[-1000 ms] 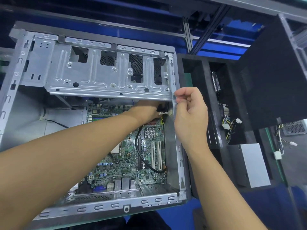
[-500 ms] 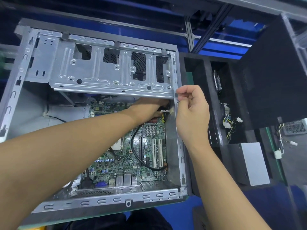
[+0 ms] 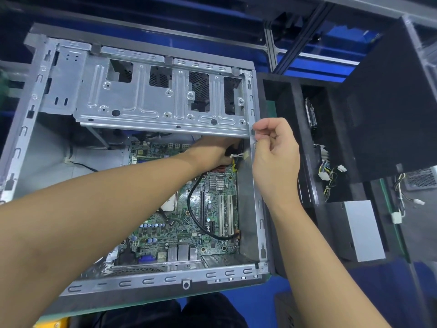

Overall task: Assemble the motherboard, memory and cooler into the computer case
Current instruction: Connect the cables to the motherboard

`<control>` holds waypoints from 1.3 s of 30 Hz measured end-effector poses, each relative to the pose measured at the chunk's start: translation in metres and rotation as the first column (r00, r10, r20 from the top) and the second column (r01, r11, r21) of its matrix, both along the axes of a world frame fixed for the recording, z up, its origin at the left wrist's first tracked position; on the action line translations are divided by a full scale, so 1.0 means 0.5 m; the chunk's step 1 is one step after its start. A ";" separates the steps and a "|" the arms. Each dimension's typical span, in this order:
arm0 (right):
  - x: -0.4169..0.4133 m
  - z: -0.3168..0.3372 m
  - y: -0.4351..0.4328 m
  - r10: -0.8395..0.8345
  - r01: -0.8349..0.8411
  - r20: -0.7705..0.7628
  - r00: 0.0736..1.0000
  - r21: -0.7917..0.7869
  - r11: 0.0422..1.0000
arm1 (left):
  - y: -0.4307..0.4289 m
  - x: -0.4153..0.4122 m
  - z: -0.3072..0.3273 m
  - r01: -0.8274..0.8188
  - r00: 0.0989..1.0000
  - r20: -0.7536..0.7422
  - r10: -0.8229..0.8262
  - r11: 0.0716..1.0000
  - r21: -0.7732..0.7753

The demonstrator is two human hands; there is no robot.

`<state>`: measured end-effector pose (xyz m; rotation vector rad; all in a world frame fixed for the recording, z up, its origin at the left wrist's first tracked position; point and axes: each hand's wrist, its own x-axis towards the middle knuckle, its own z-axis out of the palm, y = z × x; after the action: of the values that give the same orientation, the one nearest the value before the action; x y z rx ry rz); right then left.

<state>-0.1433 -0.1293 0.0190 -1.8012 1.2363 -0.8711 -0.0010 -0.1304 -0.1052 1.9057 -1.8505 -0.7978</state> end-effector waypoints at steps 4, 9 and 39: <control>0.000 -0.001 0.001 0.001 -0.001 0.002 1.000 0.009 1.000 | -0.004 -0.002 0.009 -0.033 0.999 0.004 0.033 0.998 0.045; 0.000 0.000 0.001 -0.002 0.002 0.006 1.000 0.006 1.000 | 0.003 -0.003 0.002 0.000 0.999 0.034 0.001 1.000 -0.007; 0.001 0.000 0.001 -0.003 0.003 0.013 1.000 0.012 1.000 | 0.005 0.002 0.020 -0.080 0.996 -0.049 0.079 0.997 -0.012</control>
<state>-0.1426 -0.1286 0.0187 -1.7818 1.2333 -0.8742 0.0001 -0.1281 -0.0950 1.9211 -1.7353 -0.7962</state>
